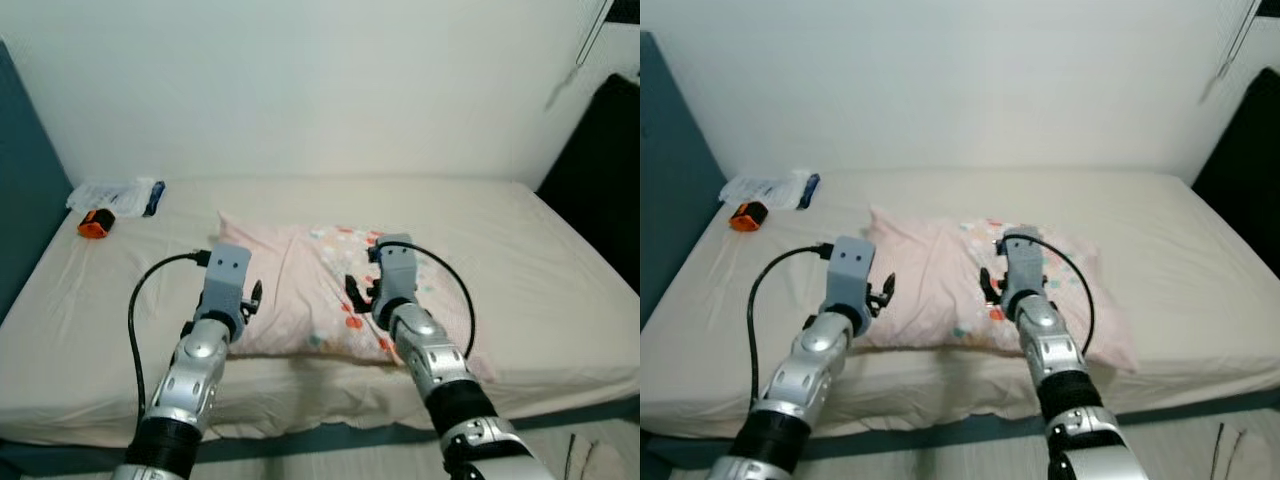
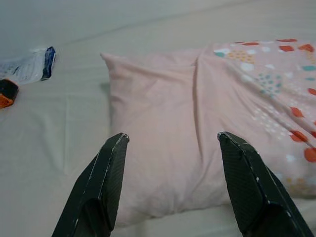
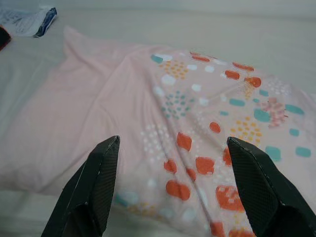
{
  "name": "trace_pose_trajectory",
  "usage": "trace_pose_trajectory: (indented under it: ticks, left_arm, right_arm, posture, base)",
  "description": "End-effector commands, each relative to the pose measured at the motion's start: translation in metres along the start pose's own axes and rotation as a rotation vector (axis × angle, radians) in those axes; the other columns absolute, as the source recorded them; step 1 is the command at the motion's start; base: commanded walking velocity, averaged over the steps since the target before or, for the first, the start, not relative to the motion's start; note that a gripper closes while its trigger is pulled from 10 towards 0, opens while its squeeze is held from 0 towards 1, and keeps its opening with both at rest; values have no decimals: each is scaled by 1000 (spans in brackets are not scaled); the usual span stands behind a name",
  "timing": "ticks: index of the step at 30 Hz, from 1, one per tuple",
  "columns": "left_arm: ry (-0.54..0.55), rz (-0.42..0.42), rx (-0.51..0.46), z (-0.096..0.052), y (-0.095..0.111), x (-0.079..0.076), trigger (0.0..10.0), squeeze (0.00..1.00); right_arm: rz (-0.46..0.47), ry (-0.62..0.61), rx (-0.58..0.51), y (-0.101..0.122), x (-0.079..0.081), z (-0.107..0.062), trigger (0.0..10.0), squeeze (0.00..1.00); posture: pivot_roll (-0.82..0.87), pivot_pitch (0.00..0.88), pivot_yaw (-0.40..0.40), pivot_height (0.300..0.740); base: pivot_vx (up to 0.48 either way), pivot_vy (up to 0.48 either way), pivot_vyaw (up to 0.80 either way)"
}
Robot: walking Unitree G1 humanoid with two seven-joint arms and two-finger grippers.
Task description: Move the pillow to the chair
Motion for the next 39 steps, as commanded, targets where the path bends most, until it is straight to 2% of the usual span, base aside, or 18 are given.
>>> trace_pose_trajectory:
  ticks: [1,35,39]
  left_arm:
    - [-1,4,12,0,-2,-1,10000,0]
    - [-8,9,4,3,0,0,10000,0]
    - [-5,16,1,3,1,0,10000,0]
  right_arm:
    - [-1,-7,3,0,-2,0,10000,0]
    - [-6,-8,-7,4,-3,2,10000,0]
    - [-8,-9,-10,5,-3,3,10000,0]
  posture:
    - [-18,0,-37,740]
    - [-20,0,-33,740]
    - [-19,0,-34,740]
  base:
    - [255,0,0]
    - [247,0,0]
    - [0,0,0]
Point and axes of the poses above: a point about 5 cm out from each wrist's last joint towards the gripper, its own z axis pointing out of the wrist towards the gripper, its own y axis along the axis of the wrist's last joint, x = y × z, the point moved 2 cm from there along z, pointing out of the wrist towards the gripper, and after that the axes turned 8 degrees about -z, right-handed, at the moved point
